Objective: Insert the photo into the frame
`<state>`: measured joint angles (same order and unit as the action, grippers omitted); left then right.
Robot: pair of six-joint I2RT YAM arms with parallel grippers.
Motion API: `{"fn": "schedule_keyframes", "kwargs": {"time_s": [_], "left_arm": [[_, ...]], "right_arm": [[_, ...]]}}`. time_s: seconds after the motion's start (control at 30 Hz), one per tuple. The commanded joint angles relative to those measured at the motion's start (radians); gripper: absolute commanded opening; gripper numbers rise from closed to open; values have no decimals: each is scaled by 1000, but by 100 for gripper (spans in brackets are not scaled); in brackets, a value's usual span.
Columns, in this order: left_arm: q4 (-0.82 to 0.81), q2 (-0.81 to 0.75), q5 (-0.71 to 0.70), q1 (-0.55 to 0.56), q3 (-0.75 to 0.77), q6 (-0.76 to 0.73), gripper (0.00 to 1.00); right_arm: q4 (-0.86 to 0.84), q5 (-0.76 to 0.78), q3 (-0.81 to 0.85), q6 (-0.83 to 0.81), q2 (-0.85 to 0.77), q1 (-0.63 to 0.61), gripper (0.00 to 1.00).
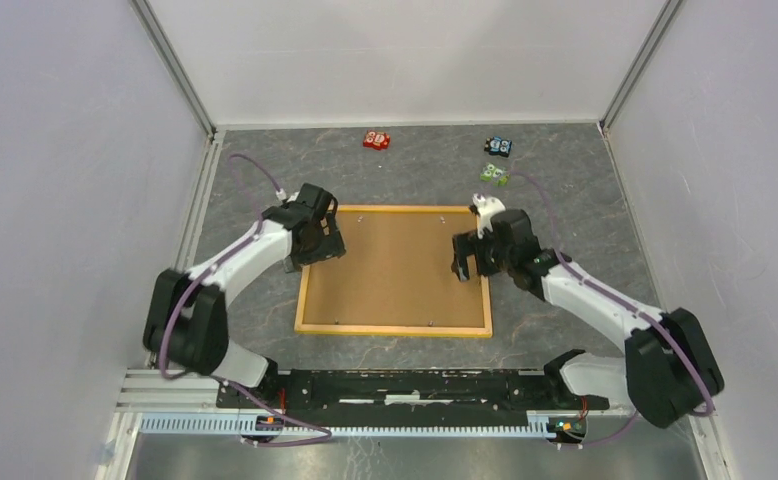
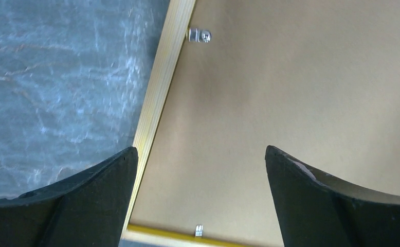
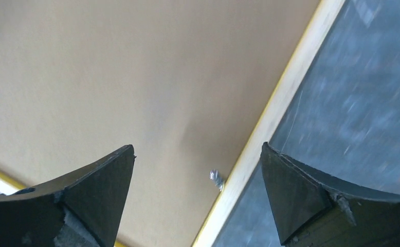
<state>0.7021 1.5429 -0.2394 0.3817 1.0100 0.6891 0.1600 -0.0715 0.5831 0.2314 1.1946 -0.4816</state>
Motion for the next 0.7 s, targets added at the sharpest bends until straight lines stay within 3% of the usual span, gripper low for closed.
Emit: {"fn": "schedule_keyframes", "kwargs": {"time_s": [0.0, 0.1, 0.33, 0.5, 0.67], "left_arm": [[14, -219, 1, 27, -86, -12, 99], [-1, -332, 116, 97, -163, -8, 99], [-94, -485, 362, 309, -337, 50, 98], [-191, -469, 468, 410, -430, 116, 97], [-271, -374, 527, 465, -454, 127, 98]], "right_arm": [[-1, 31, 227, -111, 152, 19, 98], [-54, -24, 369, -119, 268, 23, 98], [9, -87, 741, -139, 596, 61, 96], [36, -178, 899, -123, 766, 85, 94], [36, -256, 954, -94, 867, 100, 92]]}}
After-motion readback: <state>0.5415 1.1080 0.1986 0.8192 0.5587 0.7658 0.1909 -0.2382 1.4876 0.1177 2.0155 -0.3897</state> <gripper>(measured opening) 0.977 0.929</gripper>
